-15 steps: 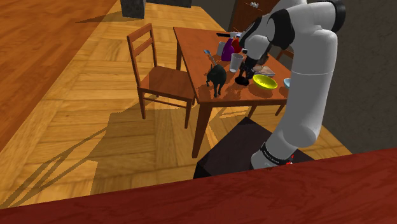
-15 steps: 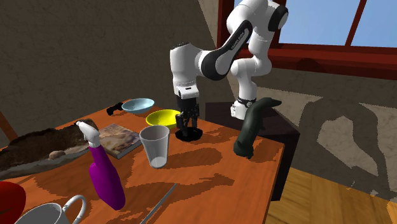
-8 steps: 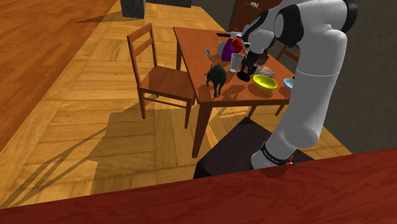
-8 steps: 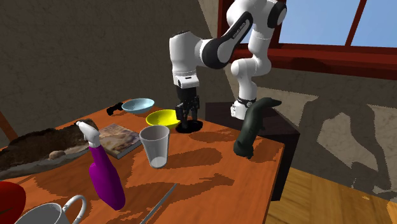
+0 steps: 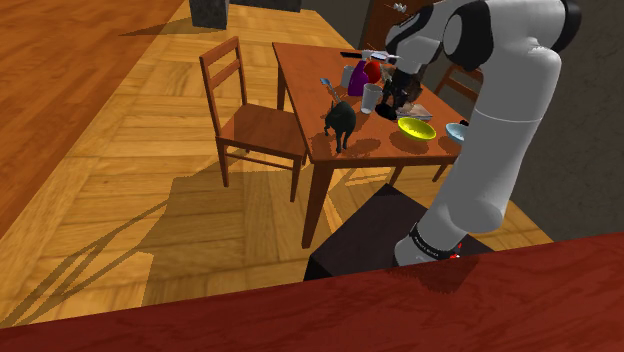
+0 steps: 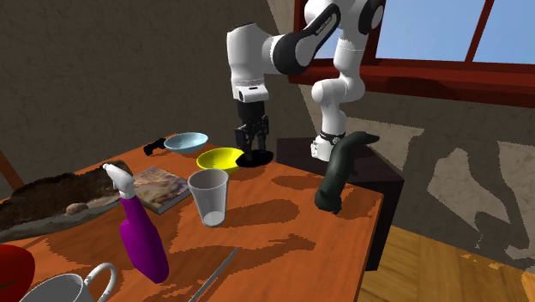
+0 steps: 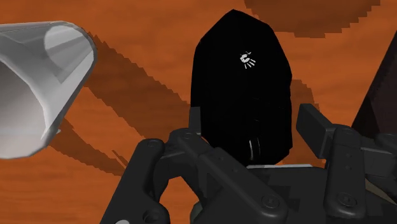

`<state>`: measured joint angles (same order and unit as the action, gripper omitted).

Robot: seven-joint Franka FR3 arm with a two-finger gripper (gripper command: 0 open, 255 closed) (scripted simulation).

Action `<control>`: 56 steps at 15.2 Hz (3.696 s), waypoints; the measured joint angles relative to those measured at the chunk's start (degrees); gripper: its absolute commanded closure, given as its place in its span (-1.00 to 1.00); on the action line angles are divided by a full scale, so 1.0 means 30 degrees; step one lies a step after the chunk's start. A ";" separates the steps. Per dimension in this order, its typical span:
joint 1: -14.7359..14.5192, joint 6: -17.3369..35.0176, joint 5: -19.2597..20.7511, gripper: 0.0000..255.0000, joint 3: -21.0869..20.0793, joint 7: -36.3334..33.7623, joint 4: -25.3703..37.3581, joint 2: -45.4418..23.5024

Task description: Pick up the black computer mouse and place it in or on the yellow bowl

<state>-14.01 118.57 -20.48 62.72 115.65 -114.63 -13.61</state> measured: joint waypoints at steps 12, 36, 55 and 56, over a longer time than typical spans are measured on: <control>0.1855 -0.1954 0.0589 1.00 0.1038 0.2082 0.1454 0.0283; 0.6352 -0.0237 -0.2734 1.00 -0.0567 0.7010 0.0811 -0.3051; 0.5748 -0.1923 -0.1400 -1.00 0.0425 0.6172 0.1968 -0.1928; 0.5740 -0.1943 -0.1380 -1.00 0.0439 0.6164 0.1975 -0.1911</control>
<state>3.20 112.74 -24.62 64.03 134.14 -108.70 -19.34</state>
